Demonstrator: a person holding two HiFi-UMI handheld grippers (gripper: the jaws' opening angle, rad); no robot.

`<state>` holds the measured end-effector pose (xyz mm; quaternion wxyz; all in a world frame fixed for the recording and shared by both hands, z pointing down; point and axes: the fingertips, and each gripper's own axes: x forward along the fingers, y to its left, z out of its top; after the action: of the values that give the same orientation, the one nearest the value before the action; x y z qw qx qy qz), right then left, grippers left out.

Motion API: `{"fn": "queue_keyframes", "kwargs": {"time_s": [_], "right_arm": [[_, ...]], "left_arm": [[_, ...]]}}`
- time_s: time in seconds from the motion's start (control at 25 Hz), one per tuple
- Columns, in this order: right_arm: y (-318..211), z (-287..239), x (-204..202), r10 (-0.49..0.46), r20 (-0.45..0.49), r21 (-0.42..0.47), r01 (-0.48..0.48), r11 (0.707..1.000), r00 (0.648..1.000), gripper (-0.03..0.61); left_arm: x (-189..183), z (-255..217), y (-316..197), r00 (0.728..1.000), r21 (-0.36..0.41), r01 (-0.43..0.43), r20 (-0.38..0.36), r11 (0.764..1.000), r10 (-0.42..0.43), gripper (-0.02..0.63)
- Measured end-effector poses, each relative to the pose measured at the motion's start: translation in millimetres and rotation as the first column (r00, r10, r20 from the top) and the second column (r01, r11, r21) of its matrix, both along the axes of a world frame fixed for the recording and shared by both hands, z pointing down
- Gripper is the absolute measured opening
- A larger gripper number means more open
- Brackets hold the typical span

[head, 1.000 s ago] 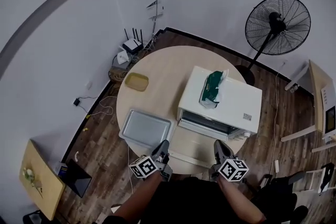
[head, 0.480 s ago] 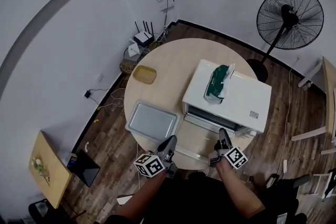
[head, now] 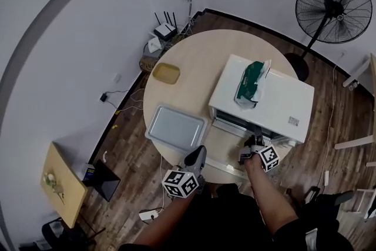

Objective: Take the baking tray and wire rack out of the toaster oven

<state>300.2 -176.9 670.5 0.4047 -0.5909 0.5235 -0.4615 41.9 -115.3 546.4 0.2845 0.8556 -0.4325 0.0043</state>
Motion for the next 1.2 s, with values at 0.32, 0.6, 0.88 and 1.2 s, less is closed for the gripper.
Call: {"fn": "queue_keyframes", "kwargs": {"time_s": [0.32, 0.6, 0.88, 1.2], "right_arm": [[-26, 16, 11, 0.040, -0.007, -0.020, -0.040, 0.999, 0.999, 0.156], [-37, 26, 22, 0.069, -0.001, -0.027, -0.069, 0.997, 0.998, 0.156], [-58, 24, 20, 0.077, 0.020, -0.011, -0.077, 0.997, 0.997, 0.153], [-70, 16, 21, 0.044, -0.020, 0.047, -0.043, 0.998, 0.999, 0.010]], "left_arm": [[29, 11, -18, 0.979, 0.075, -0.028, 0.204, 0.997, 0.012, 0.018], [48, 18, -22, 0.983, 0.048, -0.064, 0.176, 0.997, 0.054, 0.018], [45, 23, -13, 0.981, 0.028, -0.092, 0.173, 0.995, 0.085, 0.018], [30, 33, -4, 0.983, 0.000, -0.081, 0.168, 0.997, 0.080, 0.018]]}}
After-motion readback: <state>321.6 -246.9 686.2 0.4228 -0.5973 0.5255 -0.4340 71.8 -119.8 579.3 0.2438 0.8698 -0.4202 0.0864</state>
